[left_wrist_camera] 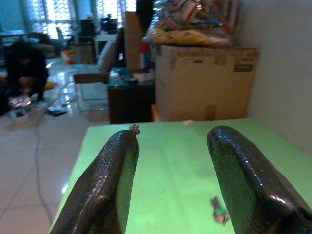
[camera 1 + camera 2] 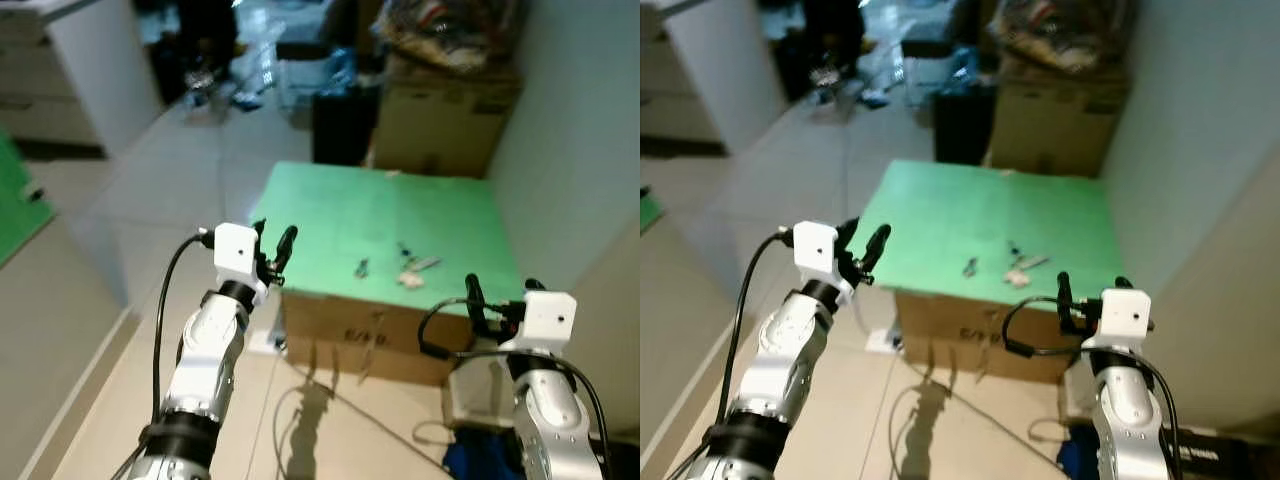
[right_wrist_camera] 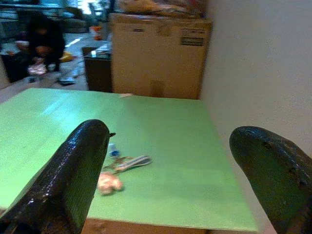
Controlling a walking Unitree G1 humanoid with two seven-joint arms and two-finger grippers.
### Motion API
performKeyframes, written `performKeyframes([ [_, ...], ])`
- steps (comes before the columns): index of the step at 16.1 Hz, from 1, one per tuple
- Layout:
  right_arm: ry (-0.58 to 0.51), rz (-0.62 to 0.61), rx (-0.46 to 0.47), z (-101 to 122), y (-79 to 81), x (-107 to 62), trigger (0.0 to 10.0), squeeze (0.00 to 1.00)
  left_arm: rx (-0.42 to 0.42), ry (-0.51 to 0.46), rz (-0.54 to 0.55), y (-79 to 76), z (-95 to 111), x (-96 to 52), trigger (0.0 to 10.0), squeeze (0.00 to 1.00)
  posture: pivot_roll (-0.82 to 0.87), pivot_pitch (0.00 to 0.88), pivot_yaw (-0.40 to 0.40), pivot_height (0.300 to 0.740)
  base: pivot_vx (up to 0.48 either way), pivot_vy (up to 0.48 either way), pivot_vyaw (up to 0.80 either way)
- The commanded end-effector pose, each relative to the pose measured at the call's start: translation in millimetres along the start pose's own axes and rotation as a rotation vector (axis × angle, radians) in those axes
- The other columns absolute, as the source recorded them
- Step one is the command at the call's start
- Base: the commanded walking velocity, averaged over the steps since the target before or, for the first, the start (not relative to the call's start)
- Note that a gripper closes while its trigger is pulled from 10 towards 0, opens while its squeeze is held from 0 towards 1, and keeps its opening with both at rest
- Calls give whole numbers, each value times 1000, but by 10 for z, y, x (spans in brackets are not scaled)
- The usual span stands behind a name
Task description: Hang keys on a hook
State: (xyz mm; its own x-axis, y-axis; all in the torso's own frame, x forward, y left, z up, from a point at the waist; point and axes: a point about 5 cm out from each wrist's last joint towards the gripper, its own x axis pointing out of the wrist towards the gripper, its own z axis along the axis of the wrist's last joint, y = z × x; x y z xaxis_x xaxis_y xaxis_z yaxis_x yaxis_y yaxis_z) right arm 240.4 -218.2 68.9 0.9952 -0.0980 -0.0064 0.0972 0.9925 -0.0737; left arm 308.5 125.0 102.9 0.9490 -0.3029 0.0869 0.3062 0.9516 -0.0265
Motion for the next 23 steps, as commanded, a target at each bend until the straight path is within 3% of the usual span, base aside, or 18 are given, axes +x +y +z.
performKeyframes([
  [1,-11,0,-13,39,-18,29,10000,0,1,-6,-27,-41,22,28,10000,0,-100,0,37,740,480,0,0],
  [10,-14,10,-18,51,-28,31,10000,0,-5,1,-88,-144,7,28,10000,0,-114,0,36,740,480,0,0],
  [13,3,19,-13,39,-19,25,10000,0,57,45,-85,-166,-34,76,10000,0,-120,0,42,740,0,0,-229],
  [23,23,31,-4,-7,-16,-61,10000,0,15,111,-62,-132,-139,62,10000,0,-133,0,52,740,0,0,-681],
])
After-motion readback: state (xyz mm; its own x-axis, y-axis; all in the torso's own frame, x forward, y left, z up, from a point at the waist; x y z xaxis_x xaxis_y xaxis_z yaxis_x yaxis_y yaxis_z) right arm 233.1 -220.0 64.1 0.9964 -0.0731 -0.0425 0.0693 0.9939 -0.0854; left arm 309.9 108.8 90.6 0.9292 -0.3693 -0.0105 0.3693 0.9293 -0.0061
